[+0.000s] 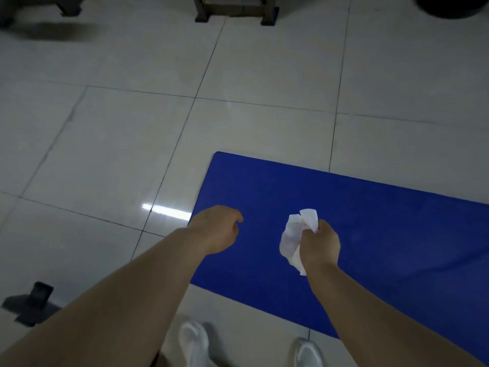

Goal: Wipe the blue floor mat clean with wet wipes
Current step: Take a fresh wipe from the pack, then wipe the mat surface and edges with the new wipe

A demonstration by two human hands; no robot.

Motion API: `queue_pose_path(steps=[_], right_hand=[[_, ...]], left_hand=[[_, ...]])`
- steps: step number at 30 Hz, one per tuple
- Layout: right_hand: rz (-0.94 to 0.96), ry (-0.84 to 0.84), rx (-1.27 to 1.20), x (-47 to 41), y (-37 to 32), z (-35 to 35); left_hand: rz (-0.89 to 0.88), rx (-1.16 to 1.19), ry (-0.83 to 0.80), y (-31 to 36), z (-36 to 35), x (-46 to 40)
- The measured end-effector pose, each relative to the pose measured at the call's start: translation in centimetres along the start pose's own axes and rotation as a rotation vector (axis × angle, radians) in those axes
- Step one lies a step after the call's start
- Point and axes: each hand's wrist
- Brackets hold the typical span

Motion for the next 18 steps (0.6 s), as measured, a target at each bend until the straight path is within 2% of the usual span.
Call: queue_pose_path(steps=[3,8,11,13,18], right_hand=[[-0.001,-0.009,0.042,-1.1,-0.6,-2.5],[-0.024,-0.082,0.145,-2.6,-1.3,-8.5],[-0.091,-0.068,0.140,-4.3,-1.2,-14.4],[-0.107,-0.024,0.154,-7.1,-1.2,-19.0],[-0.025,-0.021,0.105,-16.6,-2.9,-28.9]], left_hand=[[-0.011,0.047,-0.011,-3.6,0.3,-1.7],[-0.054,0.186,0.099,-10.9,-0.9,-3.6],[-0.079,0.250,0.056,-16.6,-1.7,-6.3],[-0.084,0.247,0.008,-20.5,-2.0,-9.2],[-0.136,0.215,0.126,-26.5,-0.7,-17.4]])
Point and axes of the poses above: each hand's wrist, its own x-axis away from the middle knuckle, its own z-axis out of the back of the hand, y = z × x, and after that the axes turned 9 degrees about -y, right-handed
